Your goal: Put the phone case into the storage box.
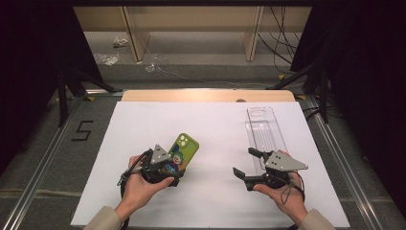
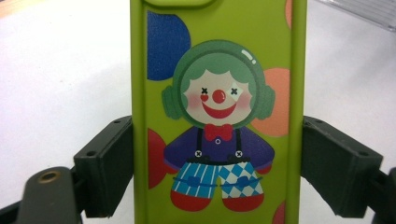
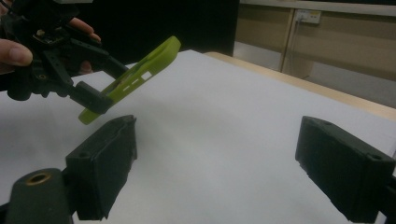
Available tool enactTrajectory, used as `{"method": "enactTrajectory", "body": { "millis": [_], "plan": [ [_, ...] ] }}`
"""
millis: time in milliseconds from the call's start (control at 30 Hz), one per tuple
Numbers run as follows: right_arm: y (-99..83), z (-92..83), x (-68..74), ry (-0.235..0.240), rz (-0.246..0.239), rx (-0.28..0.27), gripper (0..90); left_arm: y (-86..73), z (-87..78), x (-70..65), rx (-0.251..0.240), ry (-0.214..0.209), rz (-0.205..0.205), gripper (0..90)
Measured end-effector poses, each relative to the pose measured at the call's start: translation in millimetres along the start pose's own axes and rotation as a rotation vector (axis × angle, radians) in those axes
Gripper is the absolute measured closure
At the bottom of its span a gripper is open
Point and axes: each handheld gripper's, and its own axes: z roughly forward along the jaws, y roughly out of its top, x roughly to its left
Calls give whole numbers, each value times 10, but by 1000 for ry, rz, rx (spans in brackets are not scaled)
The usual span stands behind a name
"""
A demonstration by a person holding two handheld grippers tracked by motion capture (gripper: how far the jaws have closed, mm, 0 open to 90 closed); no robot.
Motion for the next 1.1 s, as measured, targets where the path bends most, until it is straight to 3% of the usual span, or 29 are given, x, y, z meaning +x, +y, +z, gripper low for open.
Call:
{"method": "enactTrajectory", "body": {
  "millis": [533, 1100],
  "plan": [
    [64, 129, -13, -7, 14, -8, 138, -8, 22, -19, -19, 3, 0, 164],
    [67, 153, 8, 8, 21, -5, 142, 23, 103, -154, -13, -40, 34, 164]
  ]
}}
